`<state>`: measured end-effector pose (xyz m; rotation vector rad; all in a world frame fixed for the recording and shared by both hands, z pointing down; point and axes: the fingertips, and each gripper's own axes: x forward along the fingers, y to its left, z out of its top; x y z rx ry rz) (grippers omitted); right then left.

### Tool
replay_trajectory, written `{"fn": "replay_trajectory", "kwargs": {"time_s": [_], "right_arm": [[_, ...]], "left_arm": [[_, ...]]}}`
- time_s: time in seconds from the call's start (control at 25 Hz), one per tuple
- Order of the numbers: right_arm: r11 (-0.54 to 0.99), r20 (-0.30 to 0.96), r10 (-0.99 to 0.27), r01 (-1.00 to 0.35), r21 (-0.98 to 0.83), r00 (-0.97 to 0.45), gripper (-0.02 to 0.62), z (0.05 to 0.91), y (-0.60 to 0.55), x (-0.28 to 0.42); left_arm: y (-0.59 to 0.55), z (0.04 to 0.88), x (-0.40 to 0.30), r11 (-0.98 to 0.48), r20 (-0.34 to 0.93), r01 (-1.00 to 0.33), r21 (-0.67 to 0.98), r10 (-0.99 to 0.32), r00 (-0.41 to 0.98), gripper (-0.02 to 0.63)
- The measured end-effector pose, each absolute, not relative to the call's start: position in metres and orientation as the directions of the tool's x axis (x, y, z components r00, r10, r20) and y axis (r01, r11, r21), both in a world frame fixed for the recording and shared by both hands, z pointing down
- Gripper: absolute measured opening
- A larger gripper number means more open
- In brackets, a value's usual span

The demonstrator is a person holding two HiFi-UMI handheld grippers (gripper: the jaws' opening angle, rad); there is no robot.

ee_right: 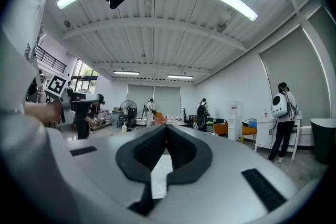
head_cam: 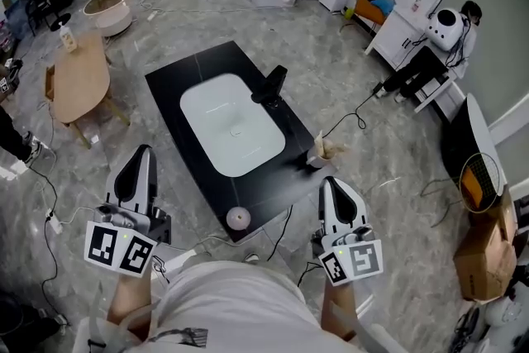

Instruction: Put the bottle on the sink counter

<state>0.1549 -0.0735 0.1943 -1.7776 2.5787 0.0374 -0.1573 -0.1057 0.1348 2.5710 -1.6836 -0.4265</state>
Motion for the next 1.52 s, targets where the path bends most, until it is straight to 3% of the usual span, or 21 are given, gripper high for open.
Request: {"fn": "replay_trajectory", "kwargs": {"time_s": [0.84,1.52], "right_arm": [[0.361,0.003,-0.932,-0.932,0.006,-0.361,0.011,0.201,-0.063,0.158],[0.380,0.010,-0.925,-0.925,0.005,-0.380,0.011,0.202,-0.060,0.145]], "left_arm": [[-0.079,0.168,-0.166,-0.362,-0.124,-0.896,0.258,-0.932,0.341,0.014],[-0.075,0.163,-0.166,-0.380,-0.129,-0.888,0.259,-0.925,0.358,0.014]]}}
